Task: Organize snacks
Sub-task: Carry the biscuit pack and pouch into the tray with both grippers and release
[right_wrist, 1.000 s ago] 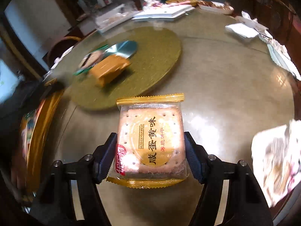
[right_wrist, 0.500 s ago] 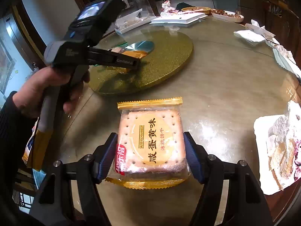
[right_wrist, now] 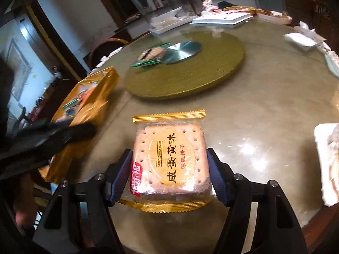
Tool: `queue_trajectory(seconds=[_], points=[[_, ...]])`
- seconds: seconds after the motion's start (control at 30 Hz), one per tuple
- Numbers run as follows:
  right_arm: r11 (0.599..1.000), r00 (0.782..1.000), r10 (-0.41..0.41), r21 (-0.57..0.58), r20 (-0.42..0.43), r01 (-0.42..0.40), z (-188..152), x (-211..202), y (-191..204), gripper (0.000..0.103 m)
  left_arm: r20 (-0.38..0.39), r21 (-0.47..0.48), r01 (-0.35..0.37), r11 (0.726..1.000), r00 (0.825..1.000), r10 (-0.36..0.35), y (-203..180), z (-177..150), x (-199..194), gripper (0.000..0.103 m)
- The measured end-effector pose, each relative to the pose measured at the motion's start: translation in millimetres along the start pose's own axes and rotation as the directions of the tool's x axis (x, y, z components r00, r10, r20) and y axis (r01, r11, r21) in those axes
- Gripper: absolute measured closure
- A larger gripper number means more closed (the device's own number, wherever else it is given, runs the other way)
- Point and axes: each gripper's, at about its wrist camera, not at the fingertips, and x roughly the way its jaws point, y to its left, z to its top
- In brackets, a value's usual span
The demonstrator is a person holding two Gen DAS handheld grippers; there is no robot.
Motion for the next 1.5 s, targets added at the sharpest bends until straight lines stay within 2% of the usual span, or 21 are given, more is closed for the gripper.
queue_trajectory(seconds=[0.13, 0.23, 0.4, 0.6, 0.73, 0.83, 0.9, 1.07, 1.17, 1.27, 1.37, 1.5], points=[[0.995, 0.995, 0.093, 0.026, -0.025, -0.092, -7, 6, 19, 0.034, 0.062, -0.146, -0.007, 0.989, 0.998, 0.016, 36, -29, -33, 0.06], [0.988, 0.988, 0.153, 0.012, -0.033, -0.152, -6, 7, 44, 0.034, 0.117, -0.2, -0.043, 0.979, 0.991, 0.067, 61, -40, -60, 0.06], [0.975, 0.976, 0.22, -0.038, 0.0, -0.22, 12, -7, 98, 0.034, 0.198, -0.274, -0.068, 0.959, 0.972, 0.125, 99, -45, -102, 0.06], [0.962, 0.968, 0.251, -0.114, 0.028, -0.247, 62, -33, 161, 0.034, 0.281, -0.329, -0.106, 0.938, 0.938, 0.204, 134, -34, -151, 0.06], [0.954, 0.966, 0.253, -0.177, 0.045, -0.242, 104, -53, 203, 0.034, 0.331, -0.335, -0.117, 0.935, 0.914, 0.233, 148, -9, -185, 0.06], [0.955, 0.969, 0.233, -0.206, 0.076, -0.214, 123, -60, 223, 0.034, 0.362, -0.345, -0.116, 0.931, 0.899, 0.246, 156, 8, -200, 0.06], [0.953, 0.97, 0.228, -0.222, 0.083, -0.205, 131, -54, 233, 0.034, 0.363, -0.345, -0.101, 0.933, 0.903, 0.232, 161, 16, -196, 0.06], [0.95, 0.974, 0.222, -0.239, 0.054, -0.203, 132, -14, 237, 0.034, 0.32, -0.362, -0.053, 0.931, 0.931, 0.177, 182, 25, -149, 0.06], [0.953, 0.976, 0.219, -0.213, -0.006, -0.215, 125, 29, 231, 0.034, 0.253, -0.382, -0.044, 0.923, 0.956, 0.15, 196, 25, -108, 0.06], [0.963, 0.98, 0.19, -0.182, -0.06, -0.198, 121, 74, 222, 0.034, 0.176, -0.403, -0.072, 0.912, 0.972, 0.155, 213, 25, -69, 0.06], [0.973, 0.98, 0.162, -0.149, -0.115, -0.178, 118, 115, 214, 0.034, 0.115, -0.409, -0.096, 0.908, 0.981, 0.156, 226, 26, -40, 0.06], [0.978, 0.977, 0.136, -0.134, -0.162, -0.159, 118, 154, 210, 0.034, 0.074, -0.404, -0.146, 0.903, 0.979, 0.191, 227, 25, -27, 0.06]])
